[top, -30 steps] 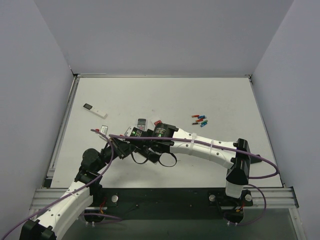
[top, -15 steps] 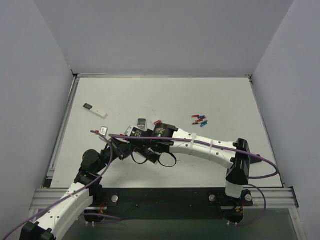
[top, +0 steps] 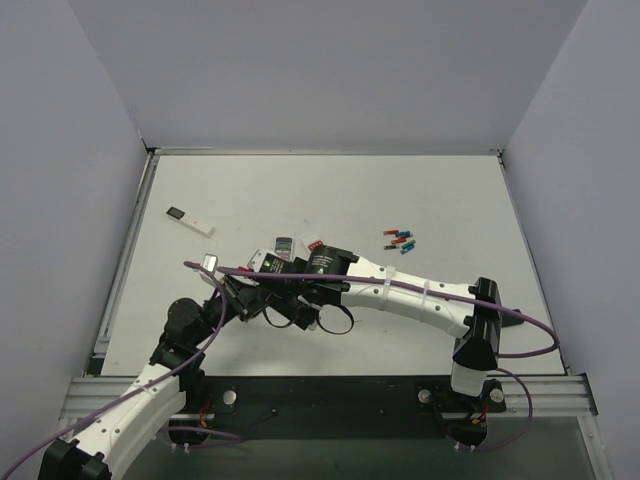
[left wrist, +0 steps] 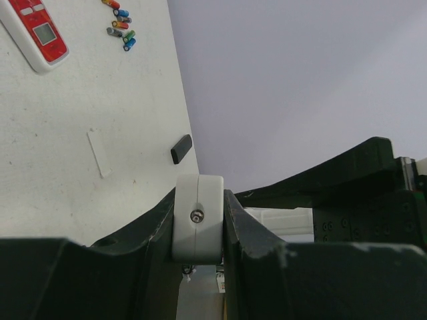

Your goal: Load the batteries into the remote control

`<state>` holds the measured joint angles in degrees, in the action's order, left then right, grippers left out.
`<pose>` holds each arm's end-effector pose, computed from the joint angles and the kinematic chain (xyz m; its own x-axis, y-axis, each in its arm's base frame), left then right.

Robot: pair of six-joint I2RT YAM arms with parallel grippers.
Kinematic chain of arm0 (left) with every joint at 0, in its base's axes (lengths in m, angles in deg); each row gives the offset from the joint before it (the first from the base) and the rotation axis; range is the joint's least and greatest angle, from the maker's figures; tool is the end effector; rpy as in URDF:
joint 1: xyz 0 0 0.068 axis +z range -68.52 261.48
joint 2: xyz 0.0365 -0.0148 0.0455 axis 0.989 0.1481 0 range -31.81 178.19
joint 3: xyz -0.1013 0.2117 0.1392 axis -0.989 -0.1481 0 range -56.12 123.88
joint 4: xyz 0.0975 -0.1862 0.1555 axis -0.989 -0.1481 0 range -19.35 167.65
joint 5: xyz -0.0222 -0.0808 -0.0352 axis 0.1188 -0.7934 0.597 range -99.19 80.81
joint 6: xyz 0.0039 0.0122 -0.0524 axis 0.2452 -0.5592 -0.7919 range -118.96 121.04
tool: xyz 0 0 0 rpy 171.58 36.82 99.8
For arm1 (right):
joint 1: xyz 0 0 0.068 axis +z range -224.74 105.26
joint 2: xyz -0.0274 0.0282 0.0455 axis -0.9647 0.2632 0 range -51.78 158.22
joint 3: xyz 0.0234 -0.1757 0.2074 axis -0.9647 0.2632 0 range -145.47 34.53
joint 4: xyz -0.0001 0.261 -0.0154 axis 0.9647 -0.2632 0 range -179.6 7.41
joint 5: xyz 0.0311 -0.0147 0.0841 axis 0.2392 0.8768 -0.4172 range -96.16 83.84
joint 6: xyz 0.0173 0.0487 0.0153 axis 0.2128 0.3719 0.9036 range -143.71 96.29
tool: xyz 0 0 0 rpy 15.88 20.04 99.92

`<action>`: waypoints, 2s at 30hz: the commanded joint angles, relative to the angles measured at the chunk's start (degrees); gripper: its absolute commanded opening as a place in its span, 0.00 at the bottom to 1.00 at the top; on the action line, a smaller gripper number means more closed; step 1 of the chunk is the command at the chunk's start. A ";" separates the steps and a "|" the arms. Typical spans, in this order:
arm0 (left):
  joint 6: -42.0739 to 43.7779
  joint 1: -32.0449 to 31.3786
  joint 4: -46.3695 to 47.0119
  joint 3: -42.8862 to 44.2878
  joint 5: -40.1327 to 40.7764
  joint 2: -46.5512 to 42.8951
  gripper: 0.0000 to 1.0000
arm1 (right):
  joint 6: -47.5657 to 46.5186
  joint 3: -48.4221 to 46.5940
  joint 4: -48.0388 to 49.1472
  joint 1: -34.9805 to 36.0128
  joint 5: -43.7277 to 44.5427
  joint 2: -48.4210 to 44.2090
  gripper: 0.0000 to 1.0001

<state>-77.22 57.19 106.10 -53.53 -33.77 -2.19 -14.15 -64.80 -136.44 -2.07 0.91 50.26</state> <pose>0.1236 -0.0721 0.1887 -0.7328 -0.6461 -0.2134 0.1753 0.1238 -0.9767 0.1183 0.3642 0.3289 -0.3990 -0.7256 -0.5606 -0.8730 0.4876 -0.0098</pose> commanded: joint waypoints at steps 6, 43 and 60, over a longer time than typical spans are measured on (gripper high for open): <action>-0.76 -0.14 1.00 1.54 -1.61 2.36 0.00 | -4.72 -0.61 2.42 0.90 -2.76 -9.13 0.48; 13.31 1.27 -9.99 20.52 -29.91 20.47 0.00 | -44.36 41.58 35.12 -3.14 -36.77 -38.67 0.34; 13.04 1.27 -8.94 20.79 -31.50 20.74 0.00 | -48.06 39.48 35.30 -1.56 -39.59 -34.89 0.34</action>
<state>-64.63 58.09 94.58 -35.39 -63.78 18.91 -60.51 -23.27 -102.50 -4.22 -35.05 14.28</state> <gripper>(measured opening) 0.342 0.340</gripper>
